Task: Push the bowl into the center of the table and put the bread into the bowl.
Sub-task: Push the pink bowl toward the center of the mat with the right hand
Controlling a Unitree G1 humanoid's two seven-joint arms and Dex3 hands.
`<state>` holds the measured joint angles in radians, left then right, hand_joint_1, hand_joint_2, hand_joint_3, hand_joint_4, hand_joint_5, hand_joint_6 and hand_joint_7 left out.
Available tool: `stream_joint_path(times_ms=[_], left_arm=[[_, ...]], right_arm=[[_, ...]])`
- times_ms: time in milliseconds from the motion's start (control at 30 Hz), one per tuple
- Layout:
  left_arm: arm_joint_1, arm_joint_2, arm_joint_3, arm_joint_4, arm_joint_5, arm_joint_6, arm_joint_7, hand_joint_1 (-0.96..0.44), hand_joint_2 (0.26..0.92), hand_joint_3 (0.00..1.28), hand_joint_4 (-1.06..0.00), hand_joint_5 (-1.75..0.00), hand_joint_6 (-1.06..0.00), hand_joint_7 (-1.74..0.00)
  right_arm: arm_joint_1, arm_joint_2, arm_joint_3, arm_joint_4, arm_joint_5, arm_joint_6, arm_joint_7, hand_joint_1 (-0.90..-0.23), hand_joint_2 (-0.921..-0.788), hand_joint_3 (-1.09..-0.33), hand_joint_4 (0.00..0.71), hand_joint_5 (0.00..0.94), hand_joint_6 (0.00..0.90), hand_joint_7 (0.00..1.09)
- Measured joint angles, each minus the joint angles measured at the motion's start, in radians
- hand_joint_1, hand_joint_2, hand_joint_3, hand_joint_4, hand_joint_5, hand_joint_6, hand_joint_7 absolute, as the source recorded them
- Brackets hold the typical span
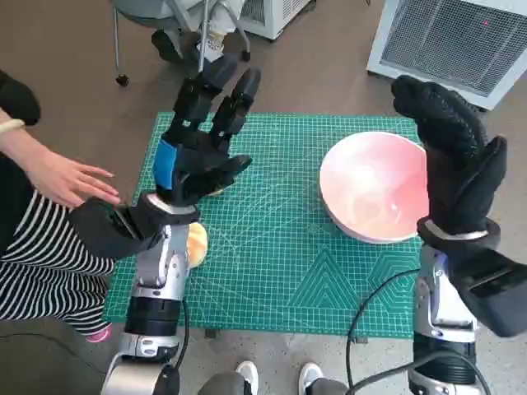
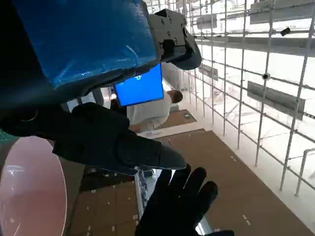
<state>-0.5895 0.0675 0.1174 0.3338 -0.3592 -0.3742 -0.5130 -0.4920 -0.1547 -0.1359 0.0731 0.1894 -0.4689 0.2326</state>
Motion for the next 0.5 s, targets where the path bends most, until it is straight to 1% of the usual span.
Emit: stream_joint_path(times_ms=[500], left_arm=[[0.008,0.000,-0.003,-0.001,0.007,0.000,0.012,-0.35,0.911,0.09,-0.21,0.00,0.00,-0.65]], right_arm=[[0.003,0.000,0.001,-0.011,0.000,0.012,0.000,-0.683,-0.921,-0.717,0.157,0.000,0.099,0.37]])
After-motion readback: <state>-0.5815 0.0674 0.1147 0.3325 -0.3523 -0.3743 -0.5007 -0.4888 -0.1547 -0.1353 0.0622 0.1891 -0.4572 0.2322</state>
